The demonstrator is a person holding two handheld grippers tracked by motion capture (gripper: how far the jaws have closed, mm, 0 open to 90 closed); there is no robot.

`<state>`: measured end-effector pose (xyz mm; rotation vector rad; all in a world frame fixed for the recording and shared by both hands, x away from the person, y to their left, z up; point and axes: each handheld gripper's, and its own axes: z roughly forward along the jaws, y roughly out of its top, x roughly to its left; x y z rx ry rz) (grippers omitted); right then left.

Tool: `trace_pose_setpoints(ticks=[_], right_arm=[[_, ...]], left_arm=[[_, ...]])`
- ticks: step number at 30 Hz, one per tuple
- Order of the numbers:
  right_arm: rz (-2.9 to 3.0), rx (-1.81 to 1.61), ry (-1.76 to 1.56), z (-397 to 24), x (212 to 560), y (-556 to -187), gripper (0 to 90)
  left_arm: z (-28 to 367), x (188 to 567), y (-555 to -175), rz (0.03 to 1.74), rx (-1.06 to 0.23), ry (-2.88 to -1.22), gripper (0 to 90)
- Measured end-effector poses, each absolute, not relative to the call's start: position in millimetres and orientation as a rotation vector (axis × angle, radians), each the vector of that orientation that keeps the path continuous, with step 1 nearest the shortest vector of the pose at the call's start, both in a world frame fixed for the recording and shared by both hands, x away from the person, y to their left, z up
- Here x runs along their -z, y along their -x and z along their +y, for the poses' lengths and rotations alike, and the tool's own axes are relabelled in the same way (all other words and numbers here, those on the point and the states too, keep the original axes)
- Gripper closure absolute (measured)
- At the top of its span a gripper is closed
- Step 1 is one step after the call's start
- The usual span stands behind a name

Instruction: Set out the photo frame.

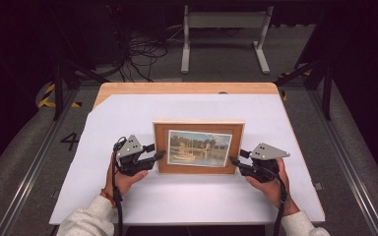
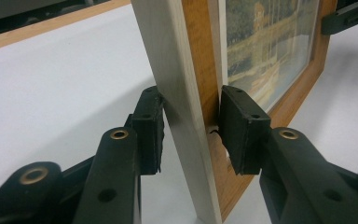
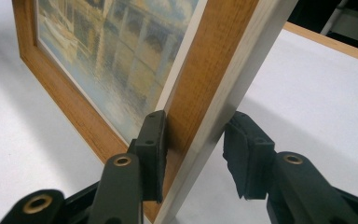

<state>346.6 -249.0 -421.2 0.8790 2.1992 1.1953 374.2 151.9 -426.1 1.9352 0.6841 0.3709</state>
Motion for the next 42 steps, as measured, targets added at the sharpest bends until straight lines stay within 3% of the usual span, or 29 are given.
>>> trace_pose_setpoints(ticks=[17, 42], right_arm=[[2.188, -1.173, -0.868, -248.1, 420.2, -343.9, 59.7], [2.178, -1.109, -0.823, -247.3, 413.4, -332.8, 56.1]], left_arm=[[156.8, 430.7, -370.0, 0.665, -0.398, -2.009, 55.2], [160.1, 430.8, -351.7, 0.628, -0.509, -2.135, 35.8]])
